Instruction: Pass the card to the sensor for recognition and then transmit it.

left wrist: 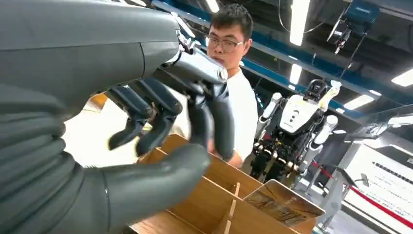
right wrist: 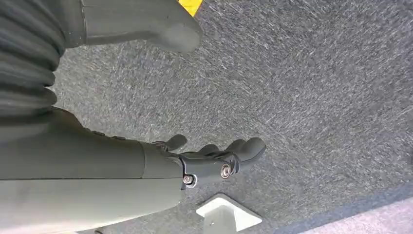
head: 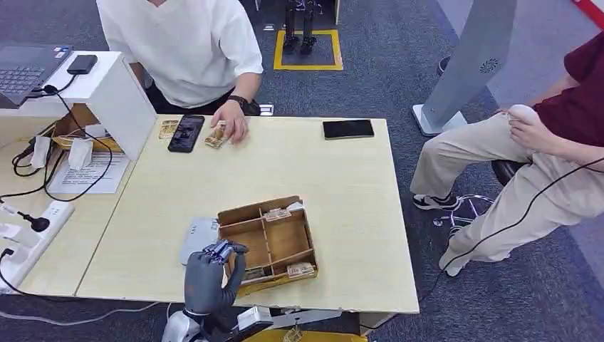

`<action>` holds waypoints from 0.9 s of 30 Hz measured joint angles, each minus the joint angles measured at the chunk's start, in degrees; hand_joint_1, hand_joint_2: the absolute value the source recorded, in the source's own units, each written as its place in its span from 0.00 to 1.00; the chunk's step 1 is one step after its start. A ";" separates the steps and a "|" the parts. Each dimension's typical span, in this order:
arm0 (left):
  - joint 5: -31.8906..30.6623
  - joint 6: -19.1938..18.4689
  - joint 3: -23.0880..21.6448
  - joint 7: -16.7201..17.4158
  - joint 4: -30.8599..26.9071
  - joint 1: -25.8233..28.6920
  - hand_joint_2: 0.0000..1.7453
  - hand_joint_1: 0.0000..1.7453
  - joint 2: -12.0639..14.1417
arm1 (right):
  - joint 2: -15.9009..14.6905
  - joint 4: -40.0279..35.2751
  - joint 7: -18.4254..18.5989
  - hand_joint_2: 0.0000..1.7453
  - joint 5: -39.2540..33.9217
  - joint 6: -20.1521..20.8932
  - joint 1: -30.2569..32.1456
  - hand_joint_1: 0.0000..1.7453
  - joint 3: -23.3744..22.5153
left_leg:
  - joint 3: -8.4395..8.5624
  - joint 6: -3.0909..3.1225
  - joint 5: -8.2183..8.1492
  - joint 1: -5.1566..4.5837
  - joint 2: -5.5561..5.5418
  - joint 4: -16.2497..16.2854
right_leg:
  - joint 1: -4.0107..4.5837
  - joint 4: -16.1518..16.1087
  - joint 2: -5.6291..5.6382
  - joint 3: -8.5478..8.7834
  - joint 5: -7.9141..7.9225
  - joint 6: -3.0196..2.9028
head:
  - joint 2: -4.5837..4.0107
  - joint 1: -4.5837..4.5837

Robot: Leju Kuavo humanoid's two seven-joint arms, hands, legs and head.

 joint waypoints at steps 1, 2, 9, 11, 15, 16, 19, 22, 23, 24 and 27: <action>0.00 0.00 0.11 0.15 0.00 0.02 1.00 0.00 0.00 | 0.00 0.09 -0.22 1.00 -0.15 0.00 -0.07 0.00 -0.11 | 0.00 0.00 0.00 0.00 0.00 0.00 | 0.00 0.00 0.00 0.00 0.00 0.00 | 0.00 -0.02; 0.00 0.00 0.13 0.20 0.00 0.03 1.00 0.00 0.00 | 0.00 0.20 -0.42 1.00 -0.22 0.00 -0.13 0.00 -0.22 | 0.00 0.00 0.00 0.00 0.00 0.00 | 0.00 0.00 0.00 0.00 0.00 0.00 | 0.00 -0.02; 1.46 0.00 0.11 -0.42 0.00 0.04 1.00 0.00 0.00 | 0.00 0.70 -0.85 1.00 -0.37 0.00 -0.38 0.00 -0.44 | 0.01 0.00 0.00 0.01 0.00 0.00 | 0.01 0.00 0.00 0.00 0.00 0.00 | 0.00 -0.02; 1.55 0.00 0.11 -0.42 0.00 0.04 1.00 0.00 0.00 | 0.00 0.76 -0.85 1.00 -0.39 0.00 -0.39 0.00 -0.48 | 0.00 0.00 0.00 0.01 0.00 0.00 | 0.00 0.00 0.00 0.00 0.00 0.00 | 0.00 0.00; 1.82 0.00 0.13 -0.44 0.00 0.04 1.00 0.00 0.00 | 0.00 0.83 -0.85 1.00 -0.39 0.00 -0.41 0.00 -0.50 | 0.00 0.00 0.00 0.00 0.00 0.00 | 0.00 0.00 0.00 0.00 0.00 0.00 | -0.02 -0.02; 2.16 0.00 0.11 -0.52 0.00 0.04 1.00 0.00 0.00 | 0.00 0.85 -0.87 1.00 -0.39 0.00 -0.41 0.00 -0.50 | 0.00 0.00 0.00 0.00 0.00 0.00 | 0.00 0.00 0.00 0.00 0.00 0.00 | 0.00 -0.02; 4.09 0.00 0.11 -1.33 0.00 0.04 1.00 0.00 0.00 | 0.00 0.96 -0.98 1.00 -0.39 0.00 -0.44 0.00 -0.57 | 0.00 0.00 0.00 0.00 0.00 0.00 | 0.00 0.00 0.00 0.00 0.00 0.00 | 0.00 -0.02; 6.20 0.00 0.11 -1.66 0.00 0.04 1.00 0.00 0.02 | 0.00 1.01 -1.29 1.00 -0.26 0.00 -0.46 0.00 -0.74 | 0.00 0.00 0.00 0.00 0.00 0.00 | 0.00 0.00 0.00 0.00 0.00 0.00 | 0.00 -0.02; 7.01 -0.02 0.11 -1.71 0.00 0.04 1.00 0.00 0.04 | 0.00 1.01 -1.44 1.00 -0.13 0.00 -0.46 0.00 -0.76 | 0.00 0.00 0.00 0.00 0.00 0.00 | 0.00 0.00 0.00 0.00 0.00 0.00 | 0.00 -0.02; 7.78 -0.02 0.11 -1.73 0.00 0.04 1.00 0.00 0.04 | 0.00 1.01 -1.55 1.00 -0.11 0.00 -0.47 0.00 -0.79 | 0.01 0.00 0.00 0.00 0.00 0.00 | 0.00 0.00 0.00 0.00 0.00 0.00 | 0.00 -0.02; 10.94 -0.07 0.04 -1.73 0.00 0.03 1.00 0.00 0.09 | 0.00 1.09 -1.77 1.00 0.04 0.00 -0.69 0.00 -1.05 | 0.01 0.00 0.00 0.00 0.00 0.00 | 0.00 0.00 0.00 -0.01 0.00 0.00 | 0.00 -0.02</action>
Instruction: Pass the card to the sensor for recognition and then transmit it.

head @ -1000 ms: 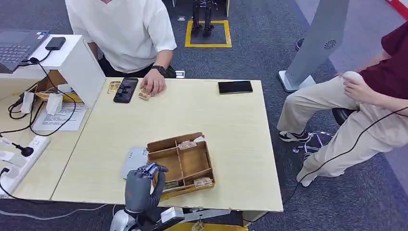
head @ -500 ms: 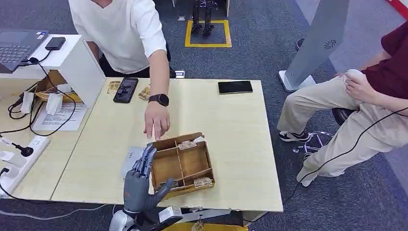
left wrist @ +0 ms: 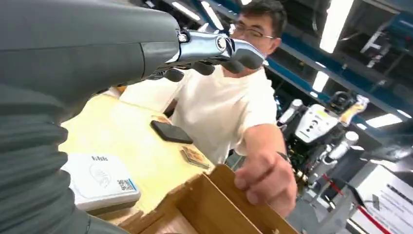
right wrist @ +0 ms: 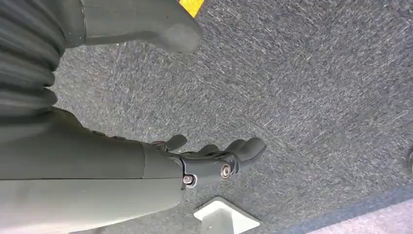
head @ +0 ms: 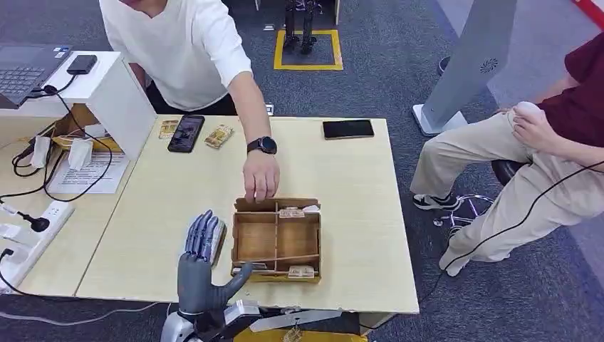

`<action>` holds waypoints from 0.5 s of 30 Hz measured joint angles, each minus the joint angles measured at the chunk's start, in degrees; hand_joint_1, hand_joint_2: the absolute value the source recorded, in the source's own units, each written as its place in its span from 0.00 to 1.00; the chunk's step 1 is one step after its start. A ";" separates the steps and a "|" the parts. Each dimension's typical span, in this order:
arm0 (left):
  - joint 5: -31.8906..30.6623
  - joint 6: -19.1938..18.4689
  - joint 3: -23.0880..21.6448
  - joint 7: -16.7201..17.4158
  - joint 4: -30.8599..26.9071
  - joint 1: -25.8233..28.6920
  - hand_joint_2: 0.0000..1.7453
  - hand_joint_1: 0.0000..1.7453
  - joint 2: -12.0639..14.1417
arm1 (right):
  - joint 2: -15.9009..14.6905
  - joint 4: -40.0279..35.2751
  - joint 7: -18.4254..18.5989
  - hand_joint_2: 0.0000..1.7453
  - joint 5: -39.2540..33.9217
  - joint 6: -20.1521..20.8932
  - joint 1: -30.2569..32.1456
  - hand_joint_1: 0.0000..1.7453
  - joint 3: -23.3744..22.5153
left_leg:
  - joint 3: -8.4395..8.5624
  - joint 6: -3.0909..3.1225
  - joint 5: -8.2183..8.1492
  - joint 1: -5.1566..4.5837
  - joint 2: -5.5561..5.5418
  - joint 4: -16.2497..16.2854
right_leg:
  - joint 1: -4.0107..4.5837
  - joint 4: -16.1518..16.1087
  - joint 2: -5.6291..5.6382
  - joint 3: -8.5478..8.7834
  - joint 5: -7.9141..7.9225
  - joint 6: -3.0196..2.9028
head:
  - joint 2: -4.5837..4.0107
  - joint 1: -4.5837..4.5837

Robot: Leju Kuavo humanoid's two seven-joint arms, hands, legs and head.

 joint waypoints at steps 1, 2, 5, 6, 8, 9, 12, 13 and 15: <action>0.97 0.00 -0.13 0.00 0.00 -0.02 1.00 0.00 0.02 | 0.00 0.04 -0.07 1.00 0.00 0.00 -0.10 0.00 -0.18 | 0.00 0.00 0.00 0.00 0.00 0.00 | 0.00 0.00 0.00 0.00 0.00 0.00 | 0.00 0.00; 1.91 -0.02 -0.35 0.00 0.00 -0.05 1.00 0.00 0.09 | 0.00 0.09 -0.11 1.00 0.00 0.00 -0.21 0.00 -0.37 | 0.00 0.00 0.00 0.00 0.00 0.00 | 0.00 0.00 0.00 0.00 0.00 0.00 | 0.00 0.00; 2.74 -0.04 -1.27 0.68 0.00 -0.22 1.00 0.00 0.37 | 0.00 0.17 -0.22 1.00 0.09 0.00 -0.48 0.00 -0.83 | -0.01 0.00 0.00 0.00 0.00 0.00 | 0.00 0.00 0.00 0.00 0.00 0.00 | 0.00 0.00; 2.11 -0.04 -1.83 1.31 -0.02 -0.31 1.00 0.00 0.50 | 0.00 0.24 -0.29 1.00 0.09 0.00 -0.55 0.00 -0.94 | -0.01 0.00 0.00 0.00 -0.01 0.00 | 0.00 0.00 -0.01 0.01 0.00 0.00 | 0.00 0.00; 0.53 -0.04 -2.54 1.99 -0.07 -0.45 1.00 0.00 0.61 | 0.00 0.37 -0.50 1.00 -0.02 0.00 -0.62 0.00 -1.05 | -0.01 0.00 0.00 0.00 0.00 0.00 | 0.00 0.00 0.00 0.01 0.00 0.00 | 0.00 0.02; 0.11 -0.04 -2.71 2.25 -0.09 -0.47 1.00 0.00 0.63 | 0.00 0.46 -0.64 1.00 -0.06 0.00 -0.64 0.00 -1.05 | -0.01 0.00 0.00 0.00 0.00 0.00 | 0.00 0.00 0.00 0.01 0.00 0.00 | 0.00 0.00; 0.25 -0.04 -3.10 2.27 -0.09 -0.52 1.00 0.00 0.74 | 0.00 0.72 -0.88 1.00 -0.28 0.00 -0.67 0.00 -1.05 | -0.01 0.00 0.00 0.00 0.00 0.00 | 0.00 0.00 -0.01 0.01 0.00 0.00 | 0.00 0.00; 0.29 -0.04 -3.21 2.17 -0.09 -0.52 1.00 0.00 0.76 | 0.00 0.74 -0.90 1.00 -0.35 0.00 -0.67 0.00 -1.05 | -0.01 0.00 0.00 0.00 -0.01 0.00 | 0.00 0.00 -0.01 0.01 0.00 0.00 | 0.00 0.00; 0.10 -0.04 -3.34 1.97 -0.09 -0.54 1.00 0.00 0.79 | 0.00 0.76 -0.94 1.00 -0.35 0.00 -0.67 0.00 -1.05 | 0.00 0.00 0.00 0.00 0.00 0.00 | 0.00 0.00 0.00 0.00 0.00 0.00 | -0.02 0.00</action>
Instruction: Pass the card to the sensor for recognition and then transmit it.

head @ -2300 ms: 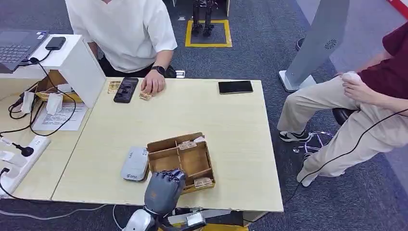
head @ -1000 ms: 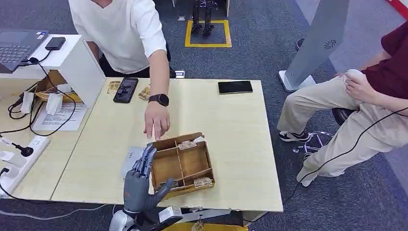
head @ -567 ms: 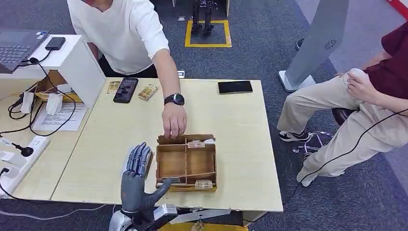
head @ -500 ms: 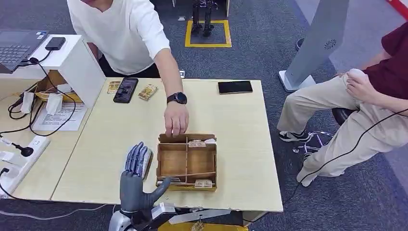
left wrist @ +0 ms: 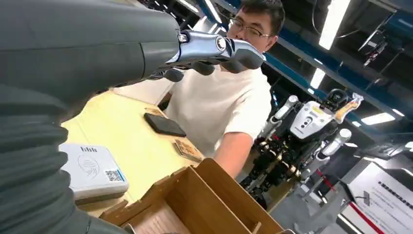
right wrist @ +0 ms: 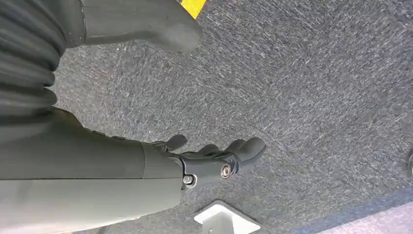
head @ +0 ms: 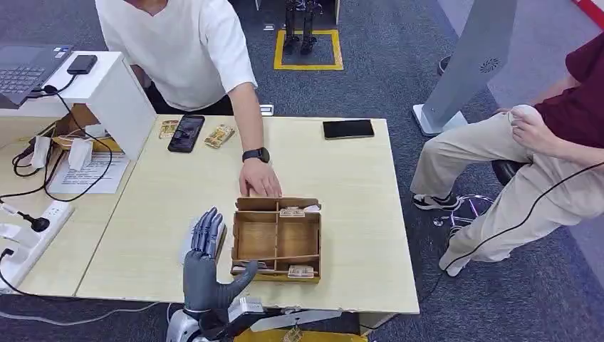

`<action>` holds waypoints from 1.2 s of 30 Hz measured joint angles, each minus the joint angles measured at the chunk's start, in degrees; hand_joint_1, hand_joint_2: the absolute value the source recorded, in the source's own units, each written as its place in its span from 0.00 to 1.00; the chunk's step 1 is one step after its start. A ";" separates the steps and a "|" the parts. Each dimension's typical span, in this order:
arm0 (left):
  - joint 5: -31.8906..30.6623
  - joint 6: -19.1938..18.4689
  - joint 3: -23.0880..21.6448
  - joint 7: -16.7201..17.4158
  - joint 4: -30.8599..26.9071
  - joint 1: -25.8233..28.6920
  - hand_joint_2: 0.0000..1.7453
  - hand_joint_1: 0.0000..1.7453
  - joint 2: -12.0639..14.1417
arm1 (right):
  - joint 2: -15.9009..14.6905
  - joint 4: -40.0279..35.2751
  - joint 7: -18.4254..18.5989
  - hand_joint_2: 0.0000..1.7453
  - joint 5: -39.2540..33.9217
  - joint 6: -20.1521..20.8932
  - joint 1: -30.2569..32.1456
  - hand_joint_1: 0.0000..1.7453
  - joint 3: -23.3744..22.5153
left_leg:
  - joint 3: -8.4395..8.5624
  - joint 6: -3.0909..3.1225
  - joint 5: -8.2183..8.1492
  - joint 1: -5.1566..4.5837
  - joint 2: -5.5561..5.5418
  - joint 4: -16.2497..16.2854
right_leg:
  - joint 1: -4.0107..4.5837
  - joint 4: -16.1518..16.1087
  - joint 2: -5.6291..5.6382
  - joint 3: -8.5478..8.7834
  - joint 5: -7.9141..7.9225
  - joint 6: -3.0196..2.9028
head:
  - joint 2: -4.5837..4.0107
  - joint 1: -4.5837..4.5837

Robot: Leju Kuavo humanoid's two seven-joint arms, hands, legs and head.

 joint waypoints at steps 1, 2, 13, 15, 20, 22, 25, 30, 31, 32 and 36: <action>-0.63 0.00 -0.02 0.00 0.00 0.00 1.00 0.00 0.02 | 0.00 0.02 0.00 1.00 0.00 0.00 0.00 0.00 0.00 | 0.00 0.00 0.00 0.00 0.00 0.00 | 0.00 0.00 0.00 0.00 0.00 0.00 | 0.02 0.00; -1.43 0.00 -0.02 0.00 0.00 0.00 1.00 0.00 0.02 | 0.00 0.04 -0.02 1.00 -0.02 0.00 0.00 0.00 0.00 | 0.00 0.00 0.00 0.00 0.00 0.00 | 0.00 0.00 0.00 0.00 0.00 0.00 | 0.02 0.00; -11.62 0.00 0.00 0.42 0.00 0.08 1.00 0.00 -0.02 | -0.15 0.61 -0.17 1.00 -0.54 0.02 -0.02 0.00 0.24 | -0.02 0.00 0.00 0.00 0.00 0.00 | 0.00 0.00 0.00 0.00 0.00 0.00 | 0.02 0.00; -15.64 0.00 0.11 0.39 0.00 0.14 1.00 0.00 -0.04 | -0.26 0.81 -0.17 1.00 -0.61 0.02 -0.01 0.00 0.59 | -0.02 0.00 0.00 0.00 0.00 0.00 | 0.00 0.00 0.00 0.00 0.00 0.00 | 0.02 0.00; -18.43 0.00 0.68 -0.40 0.13 0.13 1.00 0.00 0.04 | -0.35 1.01 -0.04 1.00 -0.55 0.02 0.04 0.00 1.66 | -0.01 0.00 0.00 0.00 0.00 0.00 | 0.00 0.00 -0.01 -0.01 0.00 0.00 | 0.02 0.00; -18.91 0.00 1.20 -1.01 0.28 -0.21 1.00 0.00 0.26 | -0.37 1.05 -0.04 1.00 -0.74 0.04 0.05 0.00 1.92 | -0.01 0.00 0.00 0.00 0.00 0.00 | 0.00 0.00 0.00 -0.01 0.00 0.00 | 0.02 0.00; -19.11 0.00 1.64 -1.25 0.59 -0.52 1.00 0.00 0.52 | -0.42 1.14 0.00 1.00 -0.85 0.02 0.10 0.00 2.23 | -0.01 0.00 0.00 0.00 0.00 0.00 | 0.00 0.00 -0.01 -0.01 0.00 0.00 | 0.02 0.00; -23.96 0.00 1.71 1.97 0.98 -1.27 1.00 0.00 0.87 | -0.50 1.38 0.00 1.00 -0.50 0.02 0.10 0.00 2.89 | -0.01 0.00 0.00 0.00 0.00 0.00 | 0.00 0.00 0.00 0.00 0.00 0.00 | 0.02 0.00; -25.76 0.00 1.71 3.46 0.98 -1.35 1.00 0.00 1.09 | -0.50 1.38 0.06 1.00 -0.42 0.02 0.11 0.00 2.97 | -0.02 0.00 0.00 0.00 0.00 0.00 | 0.00 0.00 0.00 0.00 0.00 0.00 | 0.02 0.00; -27.23 0.00 1.70 4.89 0.98 -1.42 1.00 0.00 1.22 | -0.50 1.42 0.20 1.00 -0.33 0.00 0.14 0.00 3.13 | -0.02 0.00 0.00 0.00 0.00 0.00 | 0.00 0.00 0.00 -0.01 0.00 0.00 | 0.02 0.00; -30.32 0.02 1.70 8.85 0.98 -1.82 1.00 0.00 1.88 | -0.52 1.44 0.35 1.00 -0.11 0.02 0.23 0.00 3.32 | -0.01 0.00 0.00 0.00 0.00 0.00 | 0.00 0.00 0.00 -0.01 0.00 0.00 | 0.02 0.00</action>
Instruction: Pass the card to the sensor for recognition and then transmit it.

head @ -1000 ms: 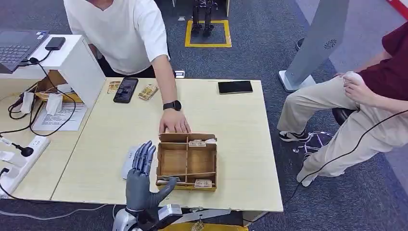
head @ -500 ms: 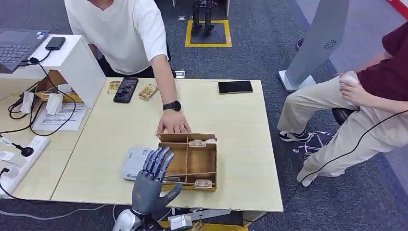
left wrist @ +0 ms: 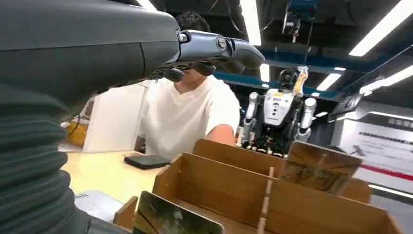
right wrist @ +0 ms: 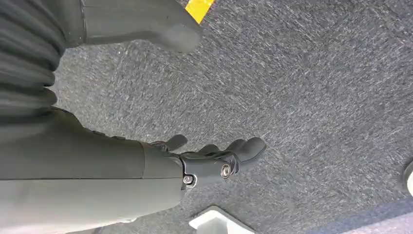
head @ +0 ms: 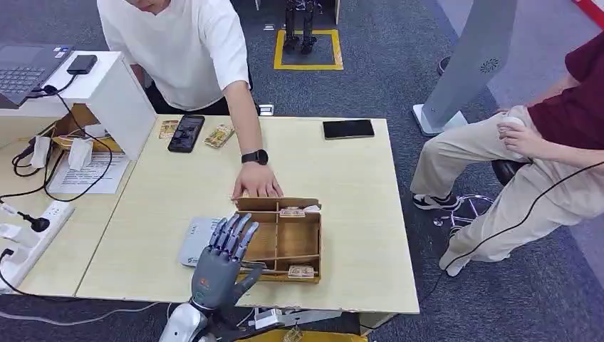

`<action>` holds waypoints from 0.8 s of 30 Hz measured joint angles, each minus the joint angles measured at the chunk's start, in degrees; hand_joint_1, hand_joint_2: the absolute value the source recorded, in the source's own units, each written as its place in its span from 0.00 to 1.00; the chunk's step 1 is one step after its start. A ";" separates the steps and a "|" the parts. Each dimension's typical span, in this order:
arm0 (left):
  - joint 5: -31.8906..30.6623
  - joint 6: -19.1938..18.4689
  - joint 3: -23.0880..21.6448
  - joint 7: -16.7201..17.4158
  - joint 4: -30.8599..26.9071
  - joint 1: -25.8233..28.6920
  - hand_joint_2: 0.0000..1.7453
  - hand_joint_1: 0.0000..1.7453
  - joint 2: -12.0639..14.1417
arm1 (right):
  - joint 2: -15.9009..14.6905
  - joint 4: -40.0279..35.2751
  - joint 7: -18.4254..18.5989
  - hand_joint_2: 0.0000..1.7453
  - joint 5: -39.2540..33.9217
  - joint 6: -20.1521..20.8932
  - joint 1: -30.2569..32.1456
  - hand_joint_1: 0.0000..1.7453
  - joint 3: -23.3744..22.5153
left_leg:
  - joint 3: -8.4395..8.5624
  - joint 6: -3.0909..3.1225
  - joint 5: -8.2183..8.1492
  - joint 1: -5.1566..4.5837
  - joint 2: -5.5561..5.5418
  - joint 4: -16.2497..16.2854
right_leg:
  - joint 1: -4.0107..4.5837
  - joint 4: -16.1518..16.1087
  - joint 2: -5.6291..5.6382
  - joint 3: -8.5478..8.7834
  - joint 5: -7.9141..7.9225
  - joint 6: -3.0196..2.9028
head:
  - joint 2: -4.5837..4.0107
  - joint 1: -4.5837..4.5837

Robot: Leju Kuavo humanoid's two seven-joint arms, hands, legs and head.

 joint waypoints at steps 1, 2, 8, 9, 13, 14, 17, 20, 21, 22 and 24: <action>-0.85 0.00 0.00 1.45 0.00 -0.09 1.00 0.00 0.15 | 0.00 0.00 -0.02 1.00 0.04 0.00 0.06 0.00 0.00 | 0.00 0.00 0.00 0.00 0.00 0.00 | 0.00 0.00 0.00 0.00 0.00 0.00 | 0.00 0.00; -1.62 0.00 0.00 2.79 0.00 -0.16 1.00 0.00 0.35 | 0.00 0.00 0.02 1.00 0.11 0.00 0.11 0.00 0.00 | 0.00 0.00 0.00 0.00 0.00 0.00 | 0.00 0.00 0.00 0.00 0.00 0.00 | 0.00 0.00; -4.26 0.04 -0.26 8.94 -0.04 -0.36 1.00 0.00 1.53 | 0.00 -0.11 1.05 1.00 0.85 0.00 0.24 0.00 0.07 | 0.01 0.00 0.00 0.00 0.00 0.00 | 0.00 0.00 0.01 -0.01 0.00 0.00 | 0.00 0.00; -4.50 0.04 -0.53 9.62 -0.04 -0.47 1.00 0.00 1.73 | 0.00 -0.13 1.18 1.00 0.94 0.00 0.26 0.00 0.11 | 0.01 0.00 0.00 0.01 0.00 0.00 | 0.00 0.00 0.01 -0.01 0.00 0.00 | 0.00 0.00; -4.65 0.04 -1.33 10.79 -0.04 -0.84 1.00 0.00 2.34 | 0.00 -0.15 1.53 1.00 1.20 -0.02 0.35 0.00 0.44 | 0.00 0.00 0.00 0.00 0.01 0.00 | 0.00 0.00 0.01 -0.01 0.00 0.00 | 0.00 0.00; -4.65 0.04 -1.51 10.97 -0.04 -0.87 1.00 0.00 2.51 | 0.00 -0.18 1.53 1.00 1.33 0.00 0.38 0.00 0.55 | 0.01 0.00 0.00 0.00 0.01 0.00 | 0.00 0.00 0.01 -0.01 0.00 0.00 | 0.00 0.00; -4.33 0.04 -2.01 11.34 -0.04 -0.91 1.00 0.00 3.01 | 0.00 -0.20 1.83 1.00 1.49 -0.02 0.47 0.00 0.77 | 0.01 0.00 0.00 0.00 0.01 0.00 | 0.00 0.00 0.01 -0.01 0.00 0.00 | 0.00 0.02; -4.39 0.04 -2.51 11.75 -0.04 -1.12 1.00 0.00 3.45 | 0.02 -0.35 1.95 1.00 1.51 -0.02 0.56 0.00 0.94 | 0.01 0.00 0.00 0.00 0.01 0.00 | 0.00 0.00 0.01 -0.02 0.00 0.00 | 0.00 0.00; -4.33 0.04 -2.73 11.98 -0.04 -1.16 1.00 0.00 3.54 | 0.02 -0.42 1.95 1.00 1.51 -0.02 0.58 0.00 0.98 | 0.01 0.00 0.00 0.00 0.01 0.00 | 0.00 0.00 0.01 -0.02 0.00 0.00 | 0.00 0.00; -4.06 0.04 -2.86 11.97 -0.04 -1.18 1.00 0.00 3.61 | 0.02 -0.46 1.95 1.00 1.51 0.00 0.60 0.00 1.01 | 0.01 0.00 0.00 0.00 0.01 0.00 | 0.00 0.00 0.01 -0.02 0.00 0.00 | -0.02 0.00; -3.52 0.04 -3.15 11.43 -0.04 -1.27 1.00 0.00 3.80 | 0.02 -0.59 1.95 1.00 1.60 0.02 0.70 0.00 1.12 | 0.01 0.00 0.00 0.00 0.01 0.00 | 0.00 0.00 0.01 -0.01 0.00 0.00 | 0.00 0.00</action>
